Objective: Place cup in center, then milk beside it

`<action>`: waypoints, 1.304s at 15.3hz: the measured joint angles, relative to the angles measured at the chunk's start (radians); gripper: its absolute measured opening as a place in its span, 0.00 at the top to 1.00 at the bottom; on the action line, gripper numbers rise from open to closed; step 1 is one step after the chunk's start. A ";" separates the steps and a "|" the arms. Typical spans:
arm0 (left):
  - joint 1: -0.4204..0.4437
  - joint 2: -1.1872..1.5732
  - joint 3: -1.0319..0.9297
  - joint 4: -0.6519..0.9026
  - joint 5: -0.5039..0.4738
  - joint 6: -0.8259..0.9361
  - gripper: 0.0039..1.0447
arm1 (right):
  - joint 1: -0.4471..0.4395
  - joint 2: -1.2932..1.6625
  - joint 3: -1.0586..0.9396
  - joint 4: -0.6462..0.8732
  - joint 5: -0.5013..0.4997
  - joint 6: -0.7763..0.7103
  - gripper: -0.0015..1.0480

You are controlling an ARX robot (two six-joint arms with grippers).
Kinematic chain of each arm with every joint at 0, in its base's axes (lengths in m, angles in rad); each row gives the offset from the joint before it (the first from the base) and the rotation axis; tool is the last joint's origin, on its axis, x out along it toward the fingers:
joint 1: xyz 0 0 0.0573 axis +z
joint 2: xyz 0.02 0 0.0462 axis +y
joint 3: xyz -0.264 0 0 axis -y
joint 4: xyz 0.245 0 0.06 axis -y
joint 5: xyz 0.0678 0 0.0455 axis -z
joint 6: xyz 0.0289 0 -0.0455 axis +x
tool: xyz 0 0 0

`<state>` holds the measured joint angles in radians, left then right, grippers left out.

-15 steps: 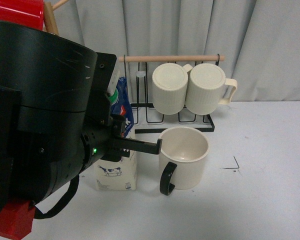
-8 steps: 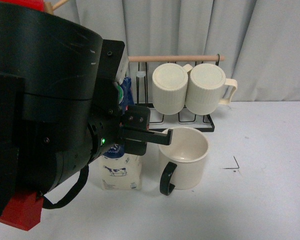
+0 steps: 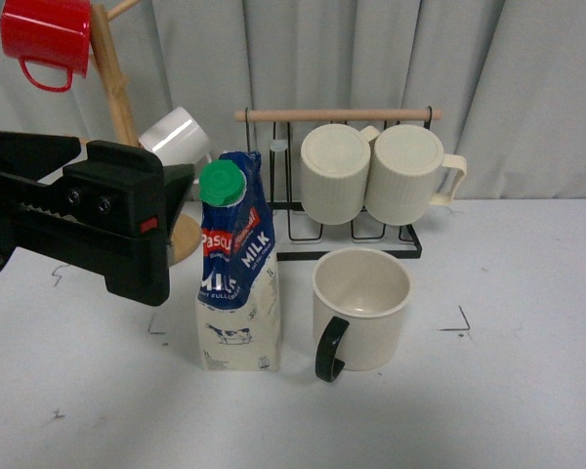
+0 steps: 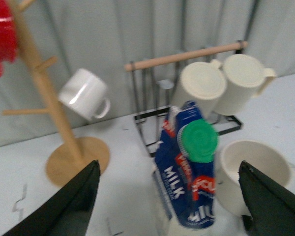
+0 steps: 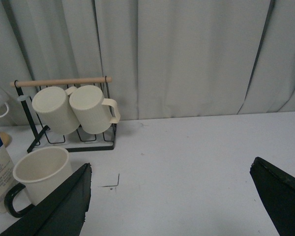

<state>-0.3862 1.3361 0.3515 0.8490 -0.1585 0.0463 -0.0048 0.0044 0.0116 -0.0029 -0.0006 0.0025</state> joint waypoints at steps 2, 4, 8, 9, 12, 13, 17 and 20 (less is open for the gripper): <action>0.059 -0.053 -0.127 0.152 -0.150 -0.023 0.37 | -0.001 0.000 0.000 -0.001 0.002 0.000 0.06; 0.117 -0.169 -0.163 0.139 -0.124 -0.039 0.57 | -0.001 0.000 0.000 0.000 0.000 0.000 0.06; 0.185 -0.229 -0.274 0.122 -0.045 -0.040 0.88 | -0.001 0.000 0.000 -0.001 0.001 0.000 0.06; 0.200 -0.277 -0.289 0.095 -0.026 -0.040 0.97 | -0.001 0.000 0.000 -0.001 0.001 0.000 0.06; 0.247 -0.426 -0.301 0.010 0.012 -0.043 0.99 | -0.001 0.000 0.000 -0.001 0.001 0.000 0.06; 0.259 -0.468 -0.314 -0.032 0.028 -0.043 0.99 | -0.001 0.000 0.000 -0.001 0.001 0.000 0.06; 0.370 -0.663 -0.340 -0.198 0.144 -0.043 0.99 | -0.001 0.000 0.000 0.000 0.000 0.000 0.06; 0.385 -0.797 -0.341 -0.320 0.159 -0.044 0.99 | -0.001 0.000 0.000 -0.001 0.001 0.000 0.06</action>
<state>-0.0013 0.5388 0.0109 0.5293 0.0006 0.0025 -0.0055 0.0044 0.0116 -0.0036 0.0002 0.0025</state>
